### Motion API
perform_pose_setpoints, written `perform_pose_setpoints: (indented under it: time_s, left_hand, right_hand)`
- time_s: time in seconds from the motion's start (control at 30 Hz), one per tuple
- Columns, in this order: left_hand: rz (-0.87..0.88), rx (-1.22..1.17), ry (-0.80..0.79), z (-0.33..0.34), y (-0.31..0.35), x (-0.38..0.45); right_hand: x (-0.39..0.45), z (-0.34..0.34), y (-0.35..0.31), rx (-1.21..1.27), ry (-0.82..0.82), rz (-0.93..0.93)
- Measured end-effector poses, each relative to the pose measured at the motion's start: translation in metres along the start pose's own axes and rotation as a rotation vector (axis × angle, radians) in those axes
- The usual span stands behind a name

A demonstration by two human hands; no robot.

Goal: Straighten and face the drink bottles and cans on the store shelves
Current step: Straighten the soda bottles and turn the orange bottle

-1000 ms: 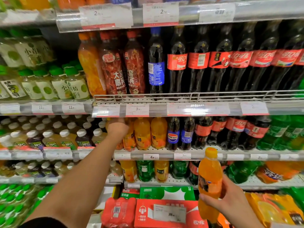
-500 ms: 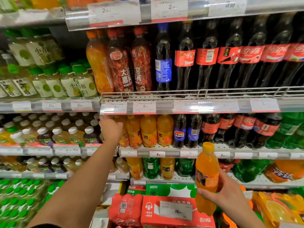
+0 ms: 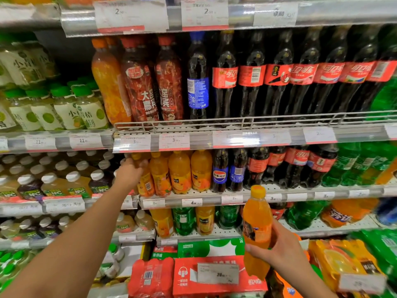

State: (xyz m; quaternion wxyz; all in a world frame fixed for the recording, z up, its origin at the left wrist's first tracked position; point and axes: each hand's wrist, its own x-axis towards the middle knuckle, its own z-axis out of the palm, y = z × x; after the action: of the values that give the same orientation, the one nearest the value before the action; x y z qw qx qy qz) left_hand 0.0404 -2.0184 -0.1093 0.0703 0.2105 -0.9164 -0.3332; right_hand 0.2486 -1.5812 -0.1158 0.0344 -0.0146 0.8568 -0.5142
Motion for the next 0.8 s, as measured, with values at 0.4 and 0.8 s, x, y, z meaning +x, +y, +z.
perform_pose_setpoints:
  time_s: [0.4,0.8]
  left_hand:
    - [0.61,0.041,0.242,0.061,0.068,-0.156]
    - [1.327,0.436,0.16,0.122,0.302,-0.232]
  right_hand:
    - [0.006,-0.016,-0.001,0.055,0.071,-0.028]
    - [-0.019,-0.096,0.021,0.204,0.287,-0.049]
